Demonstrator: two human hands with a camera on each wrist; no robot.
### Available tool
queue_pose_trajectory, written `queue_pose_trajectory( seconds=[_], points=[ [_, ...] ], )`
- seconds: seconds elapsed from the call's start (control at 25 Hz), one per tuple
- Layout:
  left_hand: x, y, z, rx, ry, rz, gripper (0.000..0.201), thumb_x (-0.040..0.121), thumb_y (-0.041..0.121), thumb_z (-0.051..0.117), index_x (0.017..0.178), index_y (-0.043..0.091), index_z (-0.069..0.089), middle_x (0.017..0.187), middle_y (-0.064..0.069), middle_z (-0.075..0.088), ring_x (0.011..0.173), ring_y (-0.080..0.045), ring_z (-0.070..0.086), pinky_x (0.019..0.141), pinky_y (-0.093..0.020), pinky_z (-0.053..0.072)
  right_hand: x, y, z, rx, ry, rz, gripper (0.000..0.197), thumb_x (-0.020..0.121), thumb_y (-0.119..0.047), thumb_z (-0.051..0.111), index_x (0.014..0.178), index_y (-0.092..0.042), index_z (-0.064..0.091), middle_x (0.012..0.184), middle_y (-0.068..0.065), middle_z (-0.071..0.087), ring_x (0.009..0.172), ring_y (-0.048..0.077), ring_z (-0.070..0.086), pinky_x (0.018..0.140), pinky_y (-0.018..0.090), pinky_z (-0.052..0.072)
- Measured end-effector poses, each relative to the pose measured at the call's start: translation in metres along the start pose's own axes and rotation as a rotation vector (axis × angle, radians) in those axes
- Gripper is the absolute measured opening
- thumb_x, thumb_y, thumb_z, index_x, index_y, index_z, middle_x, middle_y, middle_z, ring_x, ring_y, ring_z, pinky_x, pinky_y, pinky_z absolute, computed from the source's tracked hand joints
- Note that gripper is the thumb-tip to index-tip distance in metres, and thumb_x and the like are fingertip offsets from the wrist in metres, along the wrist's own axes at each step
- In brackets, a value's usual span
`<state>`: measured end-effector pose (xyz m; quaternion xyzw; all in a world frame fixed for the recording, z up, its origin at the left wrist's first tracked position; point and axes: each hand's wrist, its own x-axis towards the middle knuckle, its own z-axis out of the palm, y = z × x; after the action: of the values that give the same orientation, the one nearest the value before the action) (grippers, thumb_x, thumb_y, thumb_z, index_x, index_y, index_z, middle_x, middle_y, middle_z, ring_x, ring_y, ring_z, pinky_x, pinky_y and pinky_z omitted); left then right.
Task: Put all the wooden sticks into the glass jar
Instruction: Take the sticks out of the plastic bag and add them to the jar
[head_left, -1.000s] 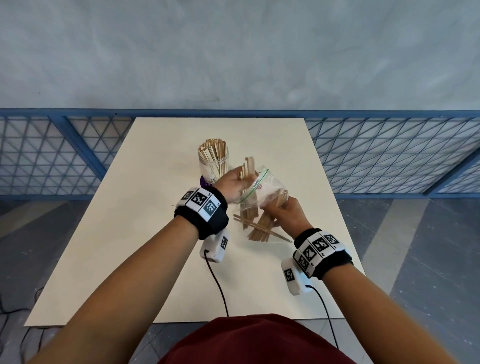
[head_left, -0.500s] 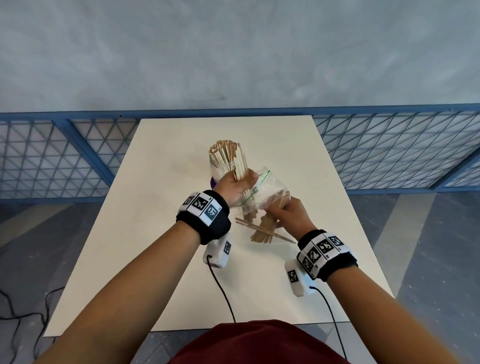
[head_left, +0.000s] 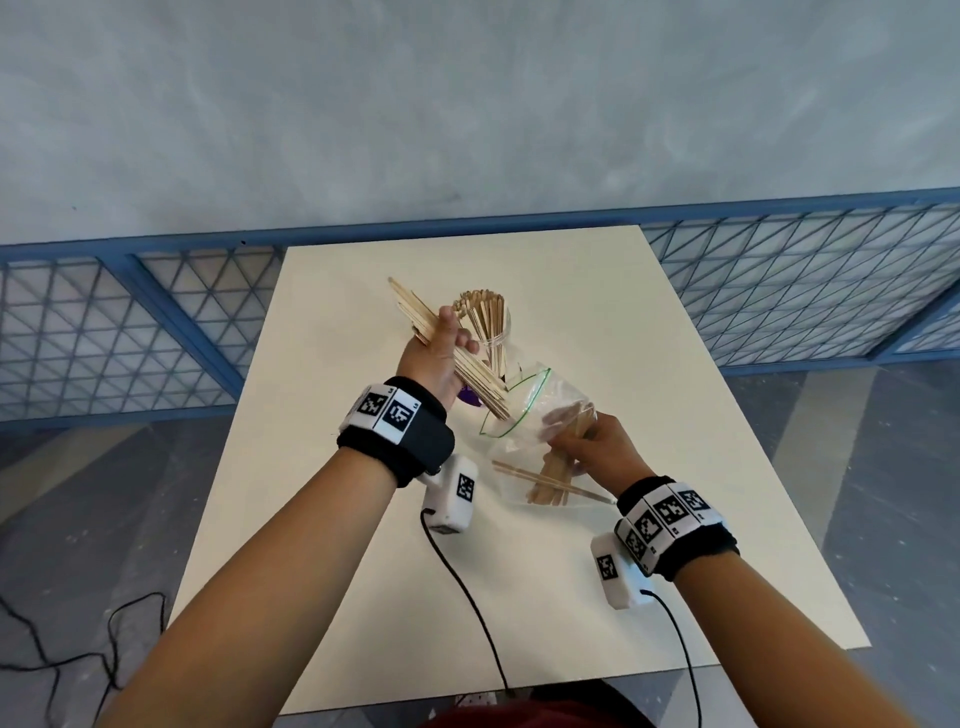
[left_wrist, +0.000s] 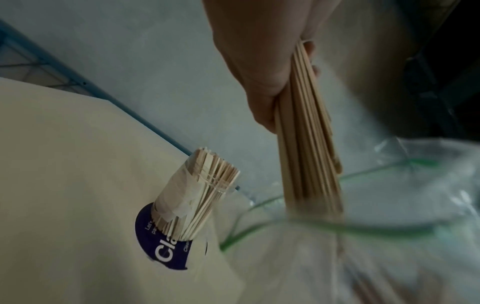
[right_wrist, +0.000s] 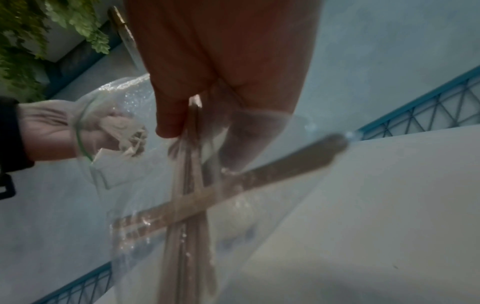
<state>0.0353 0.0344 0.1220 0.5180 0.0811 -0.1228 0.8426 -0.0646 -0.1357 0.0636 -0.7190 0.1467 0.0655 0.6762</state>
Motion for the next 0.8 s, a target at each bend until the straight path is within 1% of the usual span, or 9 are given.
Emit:
queue_pose_trajectory(
  seconds=[0.12, 0.24, 0.4, 0.48, 0.56, 0.64, 0.72, 0.76, 0.8],
  points=[
    [0.022, 0.016, -0.003, -0.181, 0.148, -0.007, 0.033, 0.09, 0.038, 0.048, 0.066, 0.015, 0.042, 0.047, 0.007, 0.044, 0.047, -0.008, 0.047, 0.066, -0.029, 0.047, 0.014, 0.002, -0.005, -0.004, 0.012, 0.035, 0.021, 0.081, 0.003, 0.06, 0.078, -0.017, 0.066, 0.054, -0.005, 0.067, 0.05, 0.009, 0.066, 0.051, 0.026, 0.053],
    [0.049, 0.031, -0.006, -0.309, 0.261, -0.019, 0.035, 0.09, 0.042, 0.047, 0.067, 0.015, 0.045, 0.049, 0.006, 0.043, 0.05, -0.009, 0.047, 0.082, -0.034, 0.046, 0.033, 0.004, -0.012, -0.052, -0.007, 0.063, 0.023, 0.082, 0.004, 0.059, 0.077, -0.017, 0.065, 0.05, -0.009, 0.066, 0.048, 0.004, 0.063, 0.047, 0.022, 0.05],
    [0.09, 0.036, 0.005, -0.303, 0.339, 0.033, 0.032, 0.092, 0.039, 0.046, 0.07, 0.015, 0.047, 0.056, 0.004, 0.042, 0.054, -0.01, 0.045, 0.077, -0.033, 0.046, 0.063, 0.004, -0.023, -0.062, 0.017, 0.089, 0.024, 0.083, 0.005, 0.058, 0.076, -0.017, 0.065, 0.045, -0.011, 0.064, 0.043, 0.0, 0.059, 0.04, 0.014, 0.045],
    [0.095, 0.033, 0.009, -0.241, 0.358, 0.078, 0.029, 0.093, 0.036, 0.047, 0.073, 0.015, 0.047, 0.059, 0.004, 0.043, 0.057, -0.011, 0.046, 0.079, -0.034, 0.044, 0.065, 0.001, -0.023, -0.03, 0.032, 0.085, 0.023, 0.083, 0.004, 0.058, 0.075, -0.016, 0.065, 0.046, -0.01, 0.064, 0.044, 0.001, 0.06, 0.04, 0.013, 0.044],
    [0.113, 0.022, 0.012, -0.157, 0.366, 0.128, 0.03, 0.088, 0.042, 0.052, 0.072, 0.017, 0.047, 0.048, 0.009, 0.049, 0.053, -0.009, 0.049, 0.075, -0.033, 0.045, 0.076, 0.002, -0.029, -0.006, 0.025, 0.089, 0.021, 0.082, 0.004, 0.059, 0.075, -0.015, 0.065, 0.049, -0.008, 0.065, 0.045, 0.003, 0.061, 0.04, 0.013, 0.044],
    [0.124, 0.01, 0.01, -0.033, 0.311, 0.121, 0.05, 0.062, 0.066, 0.062, 0.068, 0.018, 0.048, 0.042, 0.011, 0.053, 0.047, -0.005, 0.054, 0.065, -0.029, 0.047, 0.084, 0.002, -0.034, 0.016, 0.025, 0.101, 0.02, 0.081, 0.004, 0.06, 0.075, -0.014, 0.065, 0.051, -0.007, 0.066, 0.046, 0.005, 0.062, 0.04, 0.013, 0.043],
    [0.128, -0.003, 0.009, 0.309, 0.241, 0.081, 0.074, 0.047, 0.079, 0.062, 0.076, 0.011, 0.058, 0.063, 0.008, 0.067, 0.065, -0.01, 0.065, 0.067, -0.028, 0.05, 0.092, 0.005, -0.038, 0.02, 0.035, 0.11, 0.019, 0.081, 0.003, 0.061, 0.075, -0.015, 0.065, 0.051, -0.007, 0.065, 0.046, 0.005, 0.062, 0.04, 0.013, 0.043],
    [0.127, -0.008, 0.008, 0.476, 0.196, 0.057, 0.076, 0.058, 0.075, 0.062, 0.09, 0.005, 0.06, 0.081, 0.002, 0.069, 0.082, -0.016, 0.066, 0.071, -0.028, 0.052, 0.095, 0.007, -0.04, 0.016, 0.038, 0.115, 0.019, 0.081, 0.003, 0.062, 0.075, -0.015, 0.066, 0.051, -0.008, 0.065, 0.046, 0.004, 0.062, 0.04, 0.013, 0.042],
    [0.126, -0.013, 0.008, 0.595, 0.168, 0.038, 0.061, 0.072, 0.06, 0.063, 0.098, 0.005, 0.06, 0.092, -0.001, 0.066, 0.092, -0.017, 0.062, 0.072, -0.025, 0.053, 0.097, 0.009, -0.041, 0.009, 0.037, 0.122, 0.02, 0.08, 0.003, 0.062, 0.074, -0.016, 0.066, 0.05, -0.008, 0.065, 0.046, 0.004, 0.061, 0.041, 0.013, 0.042]
  ],
)
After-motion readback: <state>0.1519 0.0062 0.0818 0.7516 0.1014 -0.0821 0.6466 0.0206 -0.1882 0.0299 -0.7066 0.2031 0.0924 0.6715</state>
